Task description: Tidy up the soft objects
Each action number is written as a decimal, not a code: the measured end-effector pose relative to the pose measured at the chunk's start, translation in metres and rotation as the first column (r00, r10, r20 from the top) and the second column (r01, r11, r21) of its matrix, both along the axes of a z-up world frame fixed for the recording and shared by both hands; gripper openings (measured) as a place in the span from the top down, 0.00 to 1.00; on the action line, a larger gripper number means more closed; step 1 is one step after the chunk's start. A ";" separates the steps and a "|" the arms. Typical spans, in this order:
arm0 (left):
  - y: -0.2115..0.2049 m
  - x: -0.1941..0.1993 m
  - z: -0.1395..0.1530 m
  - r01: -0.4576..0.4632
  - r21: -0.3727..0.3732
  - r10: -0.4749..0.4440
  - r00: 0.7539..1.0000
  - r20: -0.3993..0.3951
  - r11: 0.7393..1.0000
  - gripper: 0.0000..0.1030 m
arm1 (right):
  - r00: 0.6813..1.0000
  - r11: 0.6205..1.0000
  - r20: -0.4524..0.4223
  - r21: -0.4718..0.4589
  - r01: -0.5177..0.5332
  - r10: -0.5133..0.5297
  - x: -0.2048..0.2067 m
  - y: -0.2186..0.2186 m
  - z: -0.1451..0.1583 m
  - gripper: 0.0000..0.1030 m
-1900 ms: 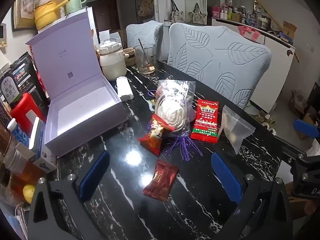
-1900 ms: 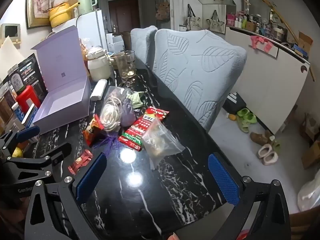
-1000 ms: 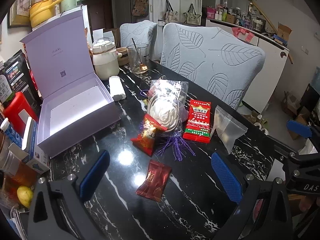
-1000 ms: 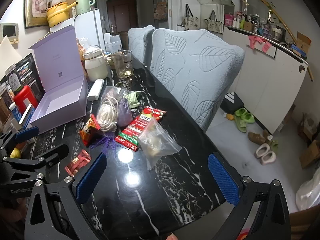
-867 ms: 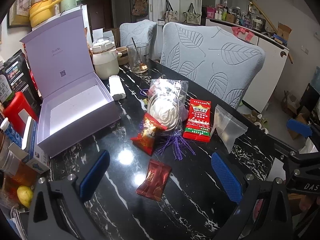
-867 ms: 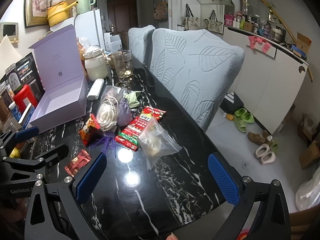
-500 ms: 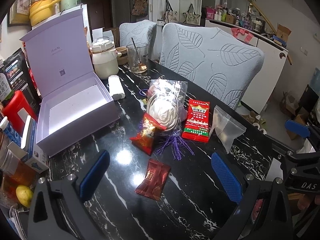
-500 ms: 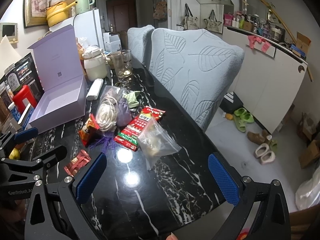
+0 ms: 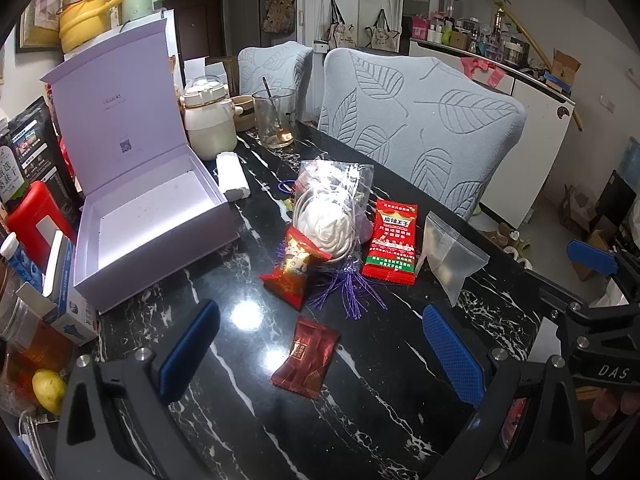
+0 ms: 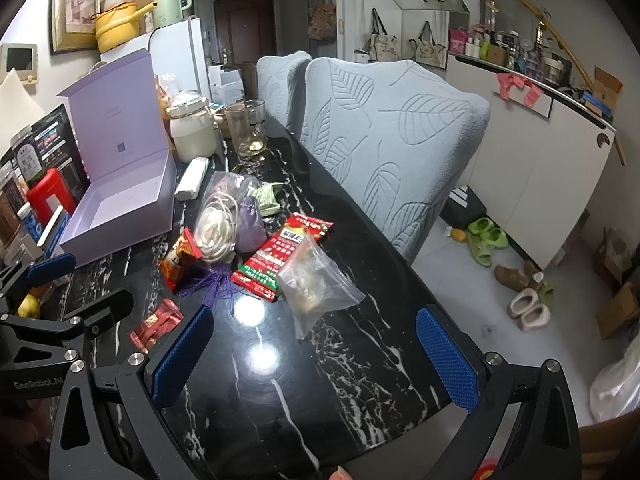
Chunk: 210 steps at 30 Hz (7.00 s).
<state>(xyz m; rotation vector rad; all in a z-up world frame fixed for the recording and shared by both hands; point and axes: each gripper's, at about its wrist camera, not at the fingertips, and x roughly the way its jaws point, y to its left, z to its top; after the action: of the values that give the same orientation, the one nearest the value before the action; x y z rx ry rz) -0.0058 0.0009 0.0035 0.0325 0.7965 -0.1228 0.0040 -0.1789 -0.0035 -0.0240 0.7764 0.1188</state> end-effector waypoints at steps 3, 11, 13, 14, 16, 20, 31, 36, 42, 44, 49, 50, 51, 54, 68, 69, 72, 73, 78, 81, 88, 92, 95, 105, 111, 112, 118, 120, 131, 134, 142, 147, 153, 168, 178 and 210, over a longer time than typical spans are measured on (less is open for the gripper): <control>0.000 -0.001 0.001 0.002 -0.001 -0.002 1.000 -0.002 1.000 0.00 | 1.000 1.000 -0.001 -0.001 0.000 0.000 -0.001 0.000 0.000 0.00; 0.002 -0.002 0.003 -0.006 -0.007 0.006 1.000 -0.001 1.000 0.00 | 1.000 1.000 -0.005 0.008 -0.004 0.004 -0.004 -0.001 0.000 0.00; 0.001 -0.003 0.003 -0.006 -0.008 0.006 1.000 0.001 1.000 0.00 | 1.000 1.000 -0.004 0.012 -0.002 0.003 -0.004 -0.001 0.000 0.00; 0.001 -0.004 0.004 -0.006 -0.009 0.006 1.000 0.002 1.000 0.00 | 1.000 1.000 -0.006 0.016 -0.001 0.001 -0.004 -0.002 0.000 0.00; 0.001 -0.004 0.003 -0.005 -0.011 0.005 1.000 0.000 1.000 0.00 | 1.000 1.000 -0.007 0.020 -0.002 0.002 -0.004 -0.002 0.000 0.00; 0.000 -0.005 0.003 -0.007 -0.009 0.007 1.000 -0.001 1.000 0.00 | 1.000 1.000 -0.005 0.018 -0.008 0.008 -0.005 -0.003 0.000 0.00; -0.006 -0.004 0.000 -0.004 -0.028 0.004 1.000 -0.016 1.000 0.00 | 0.999 0.999 0.009 0.021 -0.045 0.045 -0.007 -0.007 0.000 0.00; -0.005 -0.001 -0.008 0.001 -0.047 -0.002 0.999 -0.038 0.999 0.00 | 0.998 0.997 -0.002 0.039 -0.059 0.059 -0.003 -0.011 -0.006 0.00; 0.002 0.002 -0.027 -0.024 -0.078 0.017 0.996 -0.088 0.997 0.00 | 0.996 0.993 -0.014 0.081 -0.082 0.084 0.001 -0.014 -0.018 0.00; 0.006 0.004 -0.036 -0.032 -0.098 0.020 0.993 -0.115 0.995 0.00 | 0.995 0.990 -0.021 0.098 -0.097 0.100 0.002 -0.014 -0.025 0.00; 0.011 0.007 -0.058 -0.045 -0.111 0.027 0.987 -0.159 0.993 0.00 | 0.988 0.983 -0.051 0.127 -0.136 0.144 0.006 -0.010 -0.043 0.00; 0.012 0.008 -0.061 -0.047 -0.116 0.028 0.986 -0.166 0.992 0.00 | 0.987 0.981 -0.057 0.132 -0.142 0.151 0.007 -0.010 -0.047 0.00; 0.013 0.009 -0.065 -0.050 -0.122 0.028 0.984 -0.174 0.991 0.02 | 0.986 0.980 -0.060 0.135 -0.146 0.155 0.008 -0.010 -0.049 0.00; 0.016 0.013 -0.075 -0.056 -0.130 0.029 0.980 -0.198 0.990 0.13 | 0.983 0.978 -0.075 0.140 -0.157 0.168 0.013 -0.008 -0.057 0.00; 0.010 0.030 -0.097 0.008 0.022 -0.004 0.983 -0.185 1.000 0.56 | 0.976 0.974 -0.119 0.156 -0.164 0.183 0.037 -0.014 -0.073 0.00; 0.010 0.031 -0.096 0.022 0.007 -0.021 0.983 -0.184 1.000 0.64 | 0.975 0.974 -0.122 0.157 -0.163 0.183 0.038 -0.014 -0.073 0.00; 0.008 0.034 -0.095 0.046 0.018 -0.042 0.982 -0.183 0.999 0.67 | 0.975 0.974 -0.133 0.164 -0.155 0.178 0.043 -0.016 -0.076 0.00; 0.008 0.034 -0.095 0.049 0.014 -0.045 0.981 -0.186 0.999 0.67 | 0.975 0.974 -0.136 0.166 -0.152 0.176 0.044 -0.017 -0.076 0.00; 0.011 0.039 -0.093 0.044 -0.052 -0.054 0.979 -0.199 0.998 0.68 | 0.977 0.977 -0.141 0.162 -0.139 0.163 0.048 -0.022 -0.079 0.00; 0.009 0.037 -0.085 0.045 -0.076 -0.058 0.981 -0.183 0.996 0.68 | 0.979 0.979 -0.138 0.155 -0.131 0.153 0.051 -0.022 -0.080 0.00; 0.006 0.036 -0.068 0.047 -0.112 -0.064 0.987 -0.150 0.993 0.68 | 0.984 0.984 -0.119 0.133 -0.115 0.131 0.064 -0.021 -0.083 0.00; 0.003 0.037 -0.064 0.046 -0.126 -0.064 0.988 -0.142 0.991 0.68 | 0.986 0.988 -0.094 0.094 -0.125 0.134 0.073 -0.018 -0.080 0.00; 0.001 0.038 -0.063 0.050 -0.129 -0.068 0.988 -0.140 0.990 0.68 | 0.985 0.986 -0.085 0.074 -0.147 0.153 0.080 -0.015 -0.079 0.00; 0.000 0.040 -0.069 0.037 -0.134 -0.058 0.986 -0.154 0.990 0.68 | 0.963 0.969 -0.105 0.032 -0.246 0.248 0.101 -0.001 -0.090 0.12; -0.003 0.039 -0.071 0.039 -0.125 -0.058 0.986 -0.157 0.991 0.68 | 0.950 0.959 -0.141 -0.010 -0.282 0.278 0.104 0.004 -0.099 0.39; -0.002 0.039 -0.071 0.038 -0.127 -0.058 0.986 -0.158 0.991 0.68 | 0.949 0.957 -0.138 -0.014 -0.289 0.285 0.102 0.005 -0.098 0.50; -0.001 0.037 -0.070 0.035 -0.134 -0.056 0.986 -0.155 0.990 0.68 | 0.950 0.956 -0.118 -0.015 -0.294 0.291 0.092 0.002 -0.092 0.62; -0.002 0.035 -0.070 0.037 -0.138 -0.058 0.987 -0.152 0.990 0.68 | 0.954 0.960 -0.110 -0.005 -0.281 0.279 0.089 -0.003 -0.089 0.62; 0.004 0.012 -0.063 0.022 -0.141 -0.040 0.991 -0.126 0.990 0.68 | 0.962 0.965 -0.080 0.007 -0.263 0.262 0.065 -0.005 -0.075 0.62; 0.011 0.001 -0.060 -0.006 -0.140 -0.010 0.994 -0.113 0.990 0.68 | 0.953 0.956 -0.077 0.016 -0.292 0.293 0.059 0.007 -0.073 0.62; 0.038 -0.032 -0.054 -0.102 -0.135 0.092 0.992 -0.081 0.986 0.68 | 0.909 0.911 -0.063 0.027 -0.411 0.412 0.037 0.046 -0.070 0.61; 0.056 -0.047 -0.052 -0.158 -0.134 0.150 0.987 -0.065 0.978 0.68 | 0.873 0.874 -0.052 0.034 -0.485 0.486 0.021 0.072 -0.068 0.61; 0.074 -0.064 -0.047 -0.215 -0.131 0.212 0.977 -0.040 0.968 0.68 | 0.823 0.825 -0.049 0.043 -0.564 0.565 0.004 0.102 -0.067 0.61; 0.115 -0.083 -0.014 -0.313 -0.102 0.319 0.946 0.055 0.944 0.68 | 0.697 0.696 -0.011 0.067 -0.715 0.717 -0.017 0.165 -0.048 0.61; 0.136 -0.066 0.031 -0.284 -0.099 0.297 0.944 0.147 0.954 0.68 | 0.666 0.665 0.082 0.048 -0.746 0.741 -0.003 0.184 -0.001 0.61; 0.220 0.137 0.089 -0.319 -0.013 0.312 0.917 0.249 0.948 0.68 | 0.663 0.680 0.200 -0.022 -0.733 0.722 0.183 0.275 0.090 0.61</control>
<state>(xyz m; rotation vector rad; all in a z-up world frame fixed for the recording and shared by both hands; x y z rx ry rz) 0.1311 0.2211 0.0929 -0.0539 0.5433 0.1972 0.1871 0.0964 0.0864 -0.2930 0.5240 0.9076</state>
